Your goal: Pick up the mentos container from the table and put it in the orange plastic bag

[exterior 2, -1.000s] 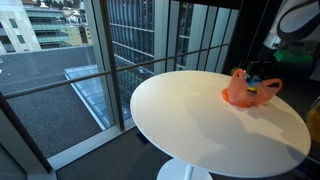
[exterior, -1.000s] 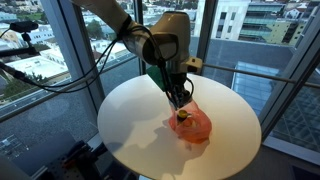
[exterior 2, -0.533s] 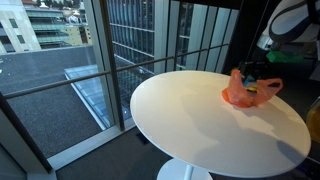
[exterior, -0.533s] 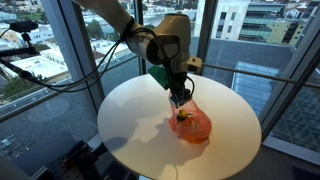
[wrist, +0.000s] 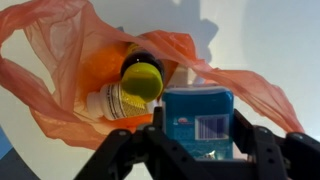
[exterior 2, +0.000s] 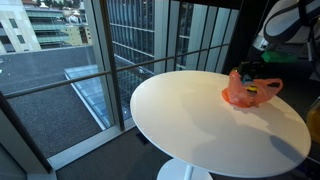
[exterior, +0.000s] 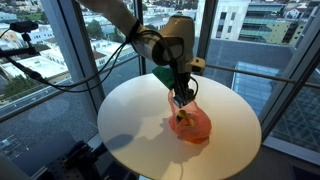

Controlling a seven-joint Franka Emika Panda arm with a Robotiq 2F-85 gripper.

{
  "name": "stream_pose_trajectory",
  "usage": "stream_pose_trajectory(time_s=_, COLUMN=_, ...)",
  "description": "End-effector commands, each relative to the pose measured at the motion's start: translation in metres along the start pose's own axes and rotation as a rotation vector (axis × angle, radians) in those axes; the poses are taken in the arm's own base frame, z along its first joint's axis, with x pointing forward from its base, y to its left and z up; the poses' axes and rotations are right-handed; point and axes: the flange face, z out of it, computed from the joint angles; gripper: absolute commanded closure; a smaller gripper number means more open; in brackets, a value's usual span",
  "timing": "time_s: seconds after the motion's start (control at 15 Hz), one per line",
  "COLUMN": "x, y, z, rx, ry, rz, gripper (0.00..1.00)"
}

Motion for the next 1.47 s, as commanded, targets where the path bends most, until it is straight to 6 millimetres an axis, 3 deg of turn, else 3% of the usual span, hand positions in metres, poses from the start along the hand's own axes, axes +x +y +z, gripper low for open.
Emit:
stream_pose_trajectory(time_s=0.0, x=0.010, y=0.004, z=0.006, rx=0.019, ry=-0.018, rz=0.005, gripper=0.60)
stream_pose_trajectory(time_s=0.33, x=0.005, y=0.003, z=0.019, rx=0.035, ry=-0.044, rz=0.011, gripper=0.60)
stream_pose_trajectory(time_s=0.73, x=0.003, y=0.004, z=0.020, rx=0.044, ry=-0.049, rz=0.020, gripper=0.60)
stream_pose_trajectory(time_s=0.8, x=0.003, y=0.004, z=0.020, rx=0.043, ry=-0.050, rz=0.019, gripper=0.55)
stream_pose_trajectory(time_s=0.93, x=0.003, y=0.004, z=0.019, rx=0.044, ry=-0.049, rz=0.019, gripper=0.08)
stream_pose_trajectory(time_s=1.13, x=0.003, y=0.004, z=0.016, rx=0.044, ry=-0.046, rz=0.017, gripper=0.00)
stream_pose_trajectory(time_s=1.4, x=0.001, y=0.004, z=0.010, rx=0.048, ry=-0.041, rz=0.008, gripper=0.00)
